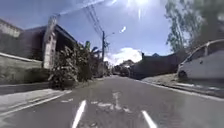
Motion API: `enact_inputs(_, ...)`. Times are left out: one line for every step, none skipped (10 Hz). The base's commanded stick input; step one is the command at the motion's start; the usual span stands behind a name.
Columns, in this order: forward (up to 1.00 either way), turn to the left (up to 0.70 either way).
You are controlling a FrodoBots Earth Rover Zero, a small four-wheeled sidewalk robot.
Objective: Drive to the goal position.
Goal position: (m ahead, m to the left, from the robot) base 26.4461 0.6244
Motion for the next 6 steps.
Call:
enact_inputs(1.0,0.18)
enact_inputs(1.0,0.04)
enact_inputs(1.0,-0.4)
enact_inputs(1.0,-0.4)
enact_inputs(1.0,-0.4)
enact_inputs(1.0,-0.4)
